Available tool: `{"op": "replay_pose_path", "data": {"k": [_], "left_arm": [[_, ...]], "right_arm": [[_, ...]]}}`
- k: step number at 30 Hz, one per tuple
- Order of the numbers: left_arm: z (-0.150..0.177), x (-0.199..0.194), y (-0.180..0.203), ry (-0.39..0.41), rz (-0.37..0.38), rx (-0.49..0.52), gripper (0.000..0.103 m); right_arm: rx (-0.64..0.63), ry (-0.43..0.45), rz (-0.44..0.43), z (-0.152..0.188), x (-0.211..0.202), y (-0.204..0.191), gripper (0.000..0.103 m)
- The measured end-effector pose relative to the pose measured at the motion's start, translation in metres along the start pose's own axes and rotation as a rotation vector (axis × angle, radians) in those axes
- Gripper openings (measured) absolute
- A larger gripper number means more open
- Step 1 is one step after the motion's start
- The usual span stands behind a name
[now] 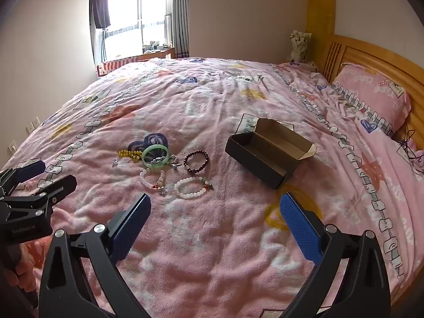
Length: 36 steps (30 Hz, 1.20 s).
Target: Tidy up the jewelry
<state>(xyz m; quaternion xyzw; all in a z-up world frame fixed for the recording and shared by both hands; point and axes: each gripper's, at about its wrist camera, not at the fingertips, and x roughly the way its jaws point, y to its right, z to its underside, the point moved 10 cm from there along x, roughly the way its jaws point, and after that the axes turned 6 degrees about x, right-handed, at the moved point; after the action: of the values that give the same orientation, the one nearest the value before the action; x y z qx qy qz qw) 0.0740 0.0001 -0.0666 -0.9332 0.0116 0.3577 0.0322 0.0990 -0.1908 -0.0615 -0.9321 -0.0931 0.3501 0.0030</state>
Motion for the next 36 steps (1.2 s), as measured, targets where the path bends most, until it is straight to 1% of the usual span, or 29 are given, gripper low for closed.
{"op": "replay_pose_path", "data": {"k": [36], "left_arm": [[-0.0004, -0.0002, -0.0001, 0.004, -0.003, 0.002, 0.097]], "right_arm": [[-0.003, 0.000, 0.004, -0.0004, -0.0026, 0.0004, 0.095]]}}
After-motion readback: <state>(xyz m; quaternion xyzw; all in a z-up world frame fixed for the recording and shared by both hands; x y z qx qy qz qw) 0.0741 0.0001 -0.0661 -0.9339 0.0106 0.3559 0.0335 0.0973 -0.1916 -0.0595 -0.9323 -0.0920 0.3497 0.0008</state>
